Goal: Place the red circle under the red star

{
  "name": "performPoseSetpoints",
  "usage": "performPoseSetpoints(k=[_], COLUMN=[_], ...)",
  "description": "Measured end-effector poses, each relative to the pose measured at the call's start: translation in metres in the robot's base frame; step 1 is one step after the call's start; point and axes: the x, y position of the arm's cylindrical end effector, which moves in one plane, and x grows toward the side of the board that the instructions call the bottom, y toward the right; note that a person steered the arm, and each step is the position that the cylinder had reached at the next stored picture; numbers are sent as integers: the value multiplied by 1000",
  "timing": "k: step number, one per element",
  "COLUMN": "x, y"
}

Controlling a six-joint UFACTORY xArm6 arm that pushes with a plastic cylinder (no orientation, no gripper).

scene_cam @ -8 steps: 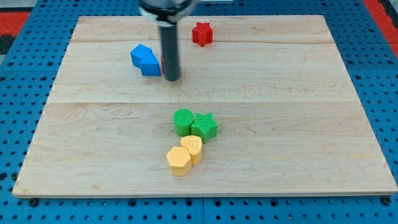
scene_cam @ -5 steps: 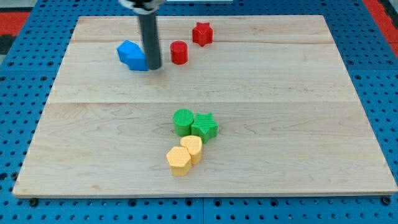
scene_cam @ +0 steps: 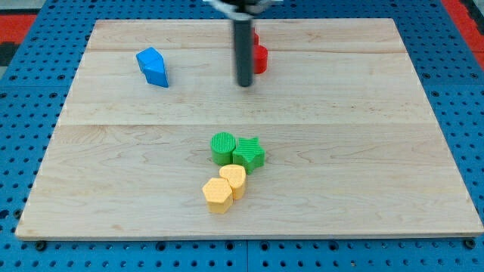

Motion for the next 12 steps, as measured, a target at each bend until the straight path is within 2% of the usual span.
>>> performPoseSetpoints(k=[1, 3, 4, 6, 7, 8, 9, 10, 12], x=[-7, -87, -86, -38, -9, 49, 12, -18, -29], y=[73, 86, 69, -41, -1, -98, -139, -131, -56])
